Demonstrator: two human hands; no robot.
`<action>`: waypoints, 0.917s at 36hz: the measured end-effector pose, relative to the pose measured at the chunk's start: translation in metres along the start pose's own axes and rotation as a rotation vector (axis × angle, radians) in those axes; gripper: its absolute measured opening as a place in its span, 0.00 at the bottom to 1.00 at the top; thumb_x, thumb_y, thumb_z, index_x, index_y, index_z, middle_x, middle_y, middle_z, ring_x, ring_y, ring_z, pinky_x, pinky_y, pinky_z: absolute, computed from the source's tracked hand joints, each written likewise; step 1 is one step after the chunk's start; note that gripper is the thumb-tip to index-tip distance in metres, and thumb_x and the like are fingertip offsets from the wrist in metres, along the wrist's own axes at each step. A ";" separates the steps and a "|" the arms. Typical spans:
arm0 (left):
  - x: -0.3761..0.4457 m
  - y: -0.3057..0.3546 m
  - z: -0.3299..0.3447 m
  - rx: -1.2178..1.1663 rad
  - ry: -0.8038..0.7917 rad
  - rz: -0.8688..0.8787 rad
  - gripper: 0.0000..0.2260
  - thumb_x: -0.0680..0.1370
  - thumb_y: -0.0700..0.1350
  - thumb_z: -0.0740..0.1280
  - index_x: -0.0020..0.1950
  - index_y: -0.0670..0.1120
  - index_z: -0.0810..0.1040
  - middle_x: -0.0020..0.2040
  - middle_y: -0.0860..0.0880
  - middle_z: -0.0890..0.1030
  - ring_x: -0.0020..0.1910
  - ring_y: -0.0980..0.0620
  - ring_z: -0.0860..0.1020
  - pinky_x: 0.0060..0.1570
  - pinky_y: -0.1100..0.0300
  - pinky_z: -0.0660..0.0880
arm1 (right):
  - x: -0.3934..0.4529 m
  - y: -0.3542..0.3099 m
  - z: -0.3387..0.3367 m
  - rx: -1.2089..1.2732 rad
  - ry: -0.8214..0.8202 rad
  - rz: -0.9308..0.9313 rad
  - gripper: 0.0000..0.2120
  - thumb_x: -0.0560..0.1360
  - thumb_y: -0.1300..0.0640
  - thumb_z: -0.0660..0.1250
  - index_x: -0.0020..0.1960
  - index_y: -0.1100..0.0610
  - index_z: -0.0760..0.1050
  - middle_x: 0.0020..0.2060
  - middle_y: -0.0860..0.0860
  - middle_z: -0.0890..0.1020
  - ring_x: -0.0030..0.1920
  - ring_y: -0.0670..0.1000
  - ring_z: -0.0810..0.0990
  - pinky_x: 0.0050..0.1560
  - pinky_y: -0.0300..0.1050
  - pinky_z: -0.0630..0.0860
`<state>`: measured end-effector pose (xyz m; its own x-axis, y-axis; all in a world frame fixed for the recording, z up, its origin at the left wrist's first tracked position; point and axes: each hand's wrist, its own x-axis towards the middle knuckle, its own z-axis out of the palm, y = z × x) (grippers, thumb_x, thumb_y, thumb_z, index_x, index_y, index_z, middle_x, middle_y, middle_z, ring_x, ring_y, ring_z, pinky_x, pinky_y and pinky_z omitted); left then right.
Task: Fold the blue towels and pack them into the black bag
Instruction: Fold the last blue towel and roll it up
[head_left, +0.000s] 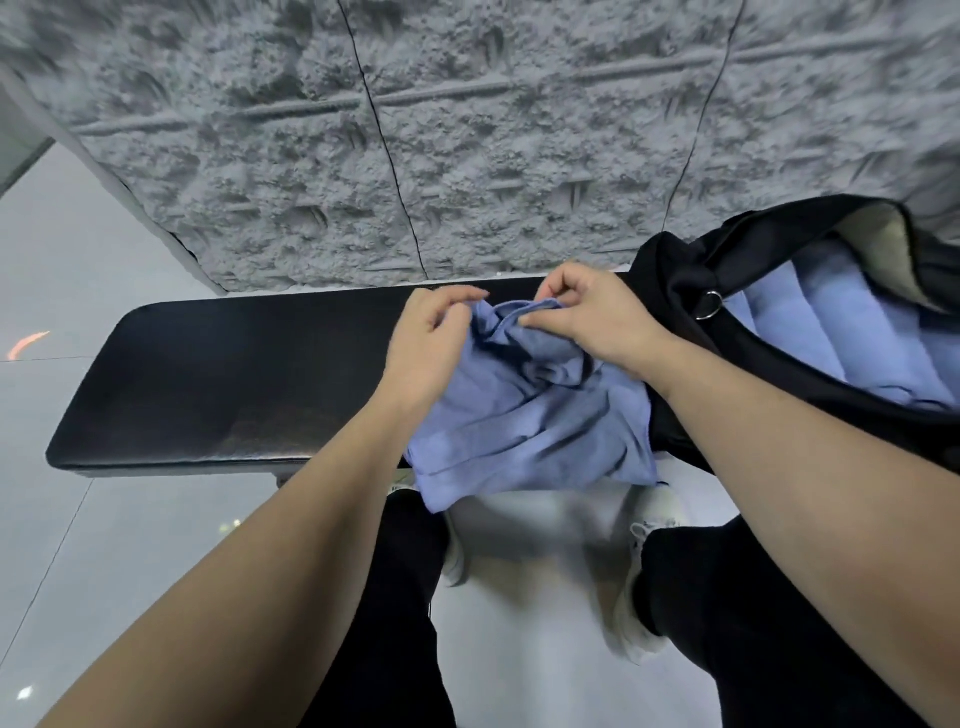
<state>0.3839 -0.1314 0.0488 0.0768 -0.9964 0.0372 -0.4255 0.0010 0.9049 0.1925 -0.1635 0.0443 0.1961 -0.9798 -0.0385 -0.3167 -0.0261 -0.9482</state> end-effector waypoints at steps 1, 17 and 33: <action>-0.004 0.002 0.003 0.021 -0.046 0.033 0.14 0.79 0.40 0.62 0.53 0.59 0.79 0.54 0.48 0.75 0.46 0.71 0.72 0.47 0.79 0.65 | -0.004 -0.002 -0.001 -0.011 -0.017 -0.009 0.12 0.70 0.61 0.78 0.38 0.53 0.74 0.30 0.51 0.80 0.30 0.41 0.73 0.33 0.36 0.69; -0.027 0.006 0.011 -0.428 -0.303 -0.332 0.10 0.79 0.48 0.68 0.54 0.43 0.84 0.52 0.43 0.85 0.53 0.47 0.83 0.59 0.50 0.77 | -0.033 -0.010 -0.006 0.120 -0.154 0.084 0.05 0.77 0.56 0.71 0.44 0.54 0.76 0.31 0.53 0.76 0.31 0.46 0.69 0.32 0.38 0.65; -0.027 0.008 0.015 -0.591 -0.344 -0.409 0.16 0.76 0.50 0.73 0.59 0.41 0.83 0.57 0.42 0.84 0.59 0.46 0.81 0.64 0.51 0.75 | -0.029 -0.004 -0.003 0.187 -0.155 0.068 0.07 0.71 0.63 0.76 0.39 0.54 0.80 0.36 0.49 0.80 0.42 0.48 0.76 0.49 0.45 0.74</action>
<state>0.3649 -0.1058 0.0487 -0.2002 -0.8979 -0.3920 0.1327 -0.4213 0.8972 0.1858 -0.1359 0.0501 0.3250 -0.9355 -0.1388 -0.1595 0.0905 -0.9830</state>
